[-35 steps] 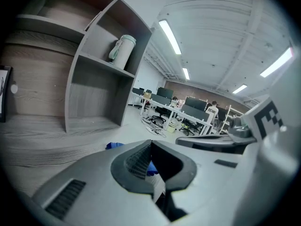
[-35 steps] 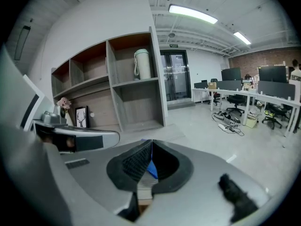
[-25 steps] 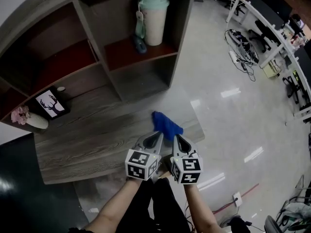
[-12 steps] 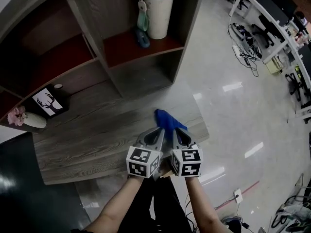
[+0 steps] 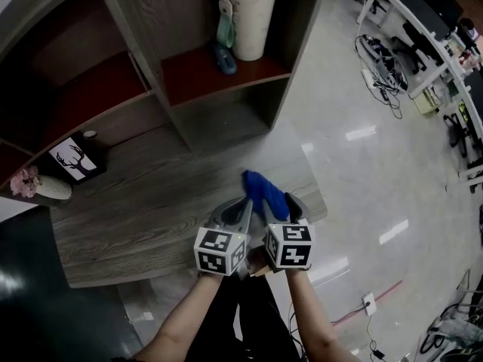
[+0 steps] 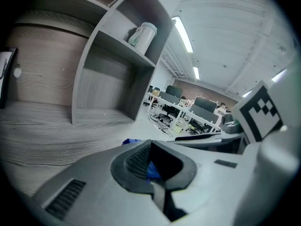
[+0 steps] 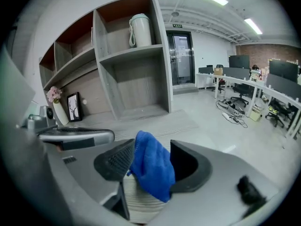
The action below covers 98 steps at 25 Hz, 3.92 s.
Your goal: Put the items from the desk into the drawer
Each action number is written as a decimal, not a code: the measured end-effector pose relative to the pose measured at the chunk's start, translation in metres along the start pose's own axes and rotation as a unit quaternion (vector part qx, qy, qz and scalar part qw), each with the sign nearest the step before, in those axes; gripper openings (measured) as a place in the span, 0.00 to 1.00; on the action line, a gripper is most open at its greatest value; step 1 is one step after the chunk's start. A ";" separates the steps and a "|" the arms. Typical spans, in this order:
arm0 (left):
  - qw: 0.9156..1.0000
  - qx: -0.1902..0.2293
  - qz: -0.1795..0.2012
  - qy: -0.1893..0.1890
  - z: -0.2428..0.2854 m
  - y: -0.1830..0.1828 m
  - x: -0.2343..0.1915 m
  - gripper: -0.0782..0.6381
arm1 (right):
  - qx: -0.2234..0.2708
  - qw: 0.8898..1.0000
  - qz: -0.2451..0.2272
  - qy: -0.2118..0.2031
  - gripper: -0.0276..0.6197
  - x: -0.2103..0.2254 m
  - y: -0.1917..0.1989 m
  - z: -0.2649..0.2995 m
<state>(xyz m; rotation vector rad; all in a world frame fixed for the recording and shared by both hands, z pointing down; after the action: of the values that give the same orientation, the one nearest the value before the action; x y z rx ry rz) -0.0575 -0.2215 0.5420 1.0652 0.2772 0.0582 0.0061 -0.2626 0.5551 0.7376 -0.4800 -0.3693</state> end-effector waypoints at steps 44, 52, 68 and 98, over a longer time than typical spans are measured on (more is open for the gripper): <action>0.999 -0.022 -0.032 0.003 0.010 0.024 -0.011 0.12 | -0.079 0.990 -0.071 0.092 0.26 0.029 0.045 0.046; 0.999 -0.022 -0.029 0.005 0.009 0.024 -0.007 0.12 | -0.080 0.990 -0.081 0.088 0.23 0.030 0.045 0.045; 1.000 -0.011 -0.009 0.016 -0.008 0.006 0.017 0.12 | -0.028 0.994 -0.067 0.083 0.23 0.033 0.018 -0.001; 0.998 0.024 0.042 0.046 -0.089 -0.019 0.074 0.12 | 0.051 0.994 -0.037 0.084 0.23 -0.015 0.015 -0.123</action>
<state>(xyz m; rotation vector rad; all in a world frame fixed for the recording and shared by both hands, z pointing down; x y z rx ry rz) -0.0101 -0.1414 0.4703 1.1234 0.3177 0.1778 0.0624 -0.1774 0.4826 0.8796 -0.3137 -0.3508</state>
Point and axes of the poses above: the fingertips, and each gripper's own axes: z forward along the fingers, x to its right, y out of its underside, the point moved 1 cm from there along -z, backward along the fingers, and after that the axes turned 12 degrees about z, right-handed, at the moved point
